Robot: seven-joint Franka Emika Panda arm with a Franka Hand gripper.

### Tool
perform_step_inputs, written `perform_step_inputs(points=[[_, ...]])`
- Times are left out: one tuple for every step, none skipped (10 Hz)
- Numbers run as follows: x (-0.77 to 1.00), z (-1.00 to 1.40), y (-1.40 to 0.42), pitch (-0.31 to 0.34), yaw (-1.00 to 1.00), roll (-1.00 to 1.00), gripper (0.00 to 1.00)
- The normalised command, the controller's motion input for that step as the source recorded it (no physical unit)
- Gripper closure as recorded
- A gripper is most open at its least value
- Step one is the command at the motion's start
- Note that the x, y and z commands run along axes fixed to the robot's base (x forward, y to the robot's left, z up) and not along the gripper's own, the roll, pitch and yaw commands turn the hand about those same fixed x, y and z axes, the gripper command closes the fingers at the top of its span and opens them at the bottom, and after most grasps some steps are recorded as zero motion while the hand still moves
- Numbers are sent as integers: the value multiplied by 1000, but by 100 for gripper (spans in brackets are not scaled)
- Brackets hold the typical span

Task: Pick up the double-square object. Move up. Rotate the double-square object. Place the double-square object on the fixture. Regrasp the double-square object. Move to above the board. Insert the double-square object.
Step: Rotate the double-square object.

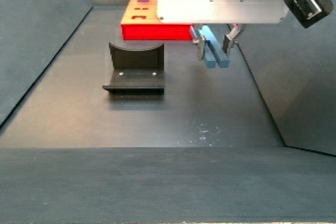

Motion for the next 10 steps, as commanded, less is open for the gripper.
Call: perform_step_inputs(points=[[9, -34, 18, 0, -283, -14, 100], [0, -1000, 0, 0, 0, 0, 100], [8, -1000, 3, -10, 45, 3, 100], [20, -1000, 13, -22, 44, 25, 100], [27, -1000, 13, -19, 34, 46, 100], [34, -1000, 14, -10, 23, 67, 100], [39, -939, 17, -5, 14, 89, 100], [41, -761, 16, -3, 7, 114, 100], [37, -637, 12, -3, 4, 130, 100], [38, -555, 11, -7, 2, 141, 100]])
